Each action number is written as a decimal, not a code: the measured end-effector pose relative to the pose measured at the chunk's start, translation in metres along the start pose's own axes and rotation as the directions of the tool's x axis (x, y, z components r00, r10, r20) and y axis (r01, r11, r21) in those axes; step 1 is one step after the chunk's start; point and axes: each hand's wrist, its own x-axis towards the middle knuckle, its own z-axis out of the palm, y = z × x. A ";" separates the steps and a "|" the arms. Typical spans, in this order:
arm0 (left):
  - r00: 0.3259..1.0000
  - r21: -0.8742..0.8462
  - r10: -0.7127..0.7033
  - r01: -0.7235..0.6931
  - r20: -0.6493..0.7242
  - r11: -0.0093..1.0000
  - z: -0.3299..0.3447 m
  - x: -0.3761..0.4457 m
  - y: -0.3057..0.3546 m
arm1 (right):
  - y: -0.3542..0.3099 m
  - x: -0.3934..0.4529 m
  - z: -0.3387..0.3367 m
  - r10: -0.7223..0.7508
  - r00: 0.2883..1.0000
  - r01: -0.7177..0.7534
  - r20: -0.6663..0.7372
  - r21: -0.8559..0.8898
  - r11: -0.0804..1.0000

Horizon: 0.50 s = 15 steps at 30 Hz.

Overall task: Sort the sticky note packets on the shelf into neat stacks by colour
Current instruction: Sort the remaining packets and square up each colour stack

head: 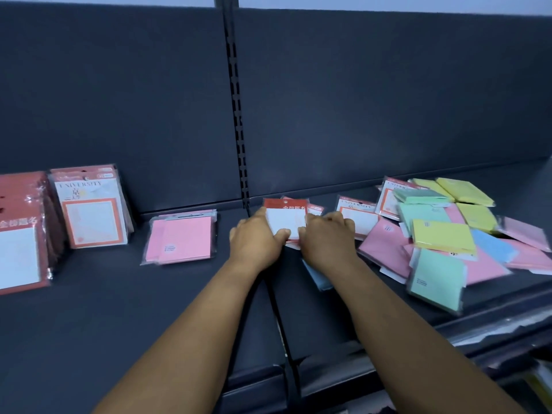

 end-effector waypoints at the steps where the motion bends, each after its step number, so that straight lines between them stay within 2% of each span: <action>1: 1.000 -0.048 -0.011 0.011 0.000 0.999 0.001 0.002 -0.001 | 0.001 0.001 0.000 -0.002 1.000 0.002 0.003 0.017 1.000; 4: 0.993 -0.214 -0.117 0.116 0.008 0.970 0.002 0.008 -0.004 | 0.004 0.002 -0.001 -0.004 1.000 0.003 0.013 0.046 0.999; 8: 0.973 -0.315 -0.227 0.224 0.026 0.922 -0.003 0.010 -0.007 | 0.004 0.001 -0.002 0.027 0.999 -0.029 0.037 0.074 0.997; 12: 0.976 -0.416 -0.217 0.202 0.011 0.887 -0.013 0.003 -0.007 | 0.003 0.003 -0.001 0.064 0.997 -0.070 0.038 0.170 0.983; 15: 0.974 -0.487 -0.225 0.196 -0.003 0.851 -0.019 -0.003 -0.009 | -0.001 0.007 0.000 0.071 0.997 -0.069 0.006 0.309 0.948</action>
